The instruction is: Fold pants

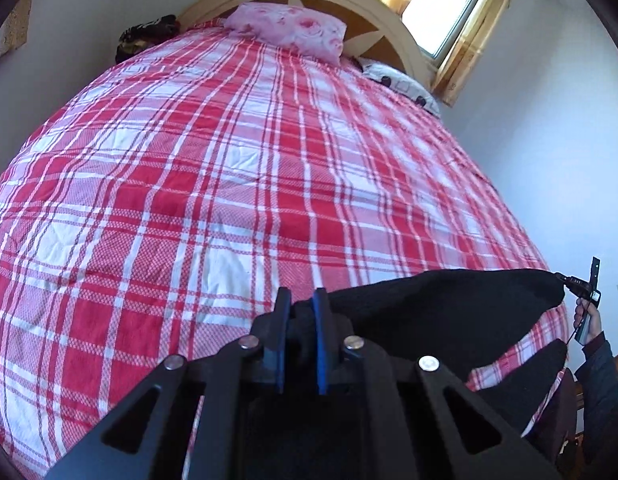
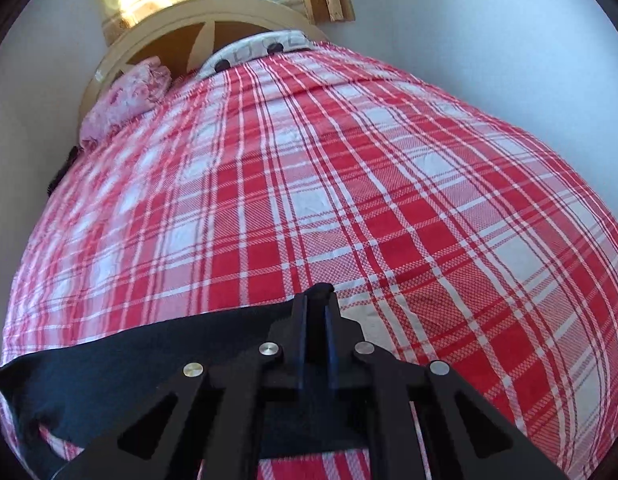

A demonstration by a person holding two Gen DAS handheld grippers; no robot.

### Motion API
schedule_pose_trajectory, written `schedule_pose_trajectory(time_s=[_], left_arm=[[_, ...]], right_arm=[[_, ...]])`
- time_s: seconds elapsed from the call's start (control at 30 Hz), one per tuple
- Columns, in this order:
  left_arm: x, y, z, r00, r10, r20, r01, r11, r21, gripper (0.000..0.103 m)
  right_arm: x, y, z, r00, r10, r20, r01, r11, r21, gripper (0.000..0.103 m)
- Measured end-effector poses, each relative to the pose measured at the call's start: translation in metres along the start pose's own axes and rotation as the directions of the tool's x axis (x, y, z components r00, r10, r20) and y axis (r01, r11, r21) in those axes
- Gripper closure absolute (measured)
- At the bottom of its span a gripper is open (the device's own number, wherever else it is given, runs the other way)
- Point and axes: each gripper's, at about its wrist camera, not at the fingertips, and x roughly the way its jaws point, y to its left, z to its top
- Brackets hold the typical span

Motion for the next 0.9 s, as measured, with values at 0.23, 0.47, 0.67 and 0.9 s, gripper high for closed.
schedule_pose_trajectory(time_s=[0.23,0.47,0.67,0.9], left_arm=[[-0.033,0.006,-0.031,0.994,-0.088,0.070,0.090,0.996,-0.017,0.092],[-0.055,0.019,-0.080,0.984,-0.153,0.089,0.158,0.986,-0.048,0.092],[-0.065,0.029,-0.119,0.980,-0.175,0.090,0.181,0.981,-0.063,0.092],[-0.059,0.033,-0.141,0.982,-0.174,0.079,0.179,0.982,-0.060,0.092]], right_arm=[[-0.066,-0.018,-0.034,0.988,0.108,0.113,-0.109,0.994,0.000,0.095],[-0.100,-0.051,-0.085,0.980,0.147,0.134,-0.154,0.987,0.039,0.095],[-0.106,-0.078,-0.128,0.985,0.136,0.103,-0.145,0.985,0.088,0.095],[-0.102,-0.092,-0.152,0.991,0.128,0.049,-0.132,0.987,0.096,0.093]])
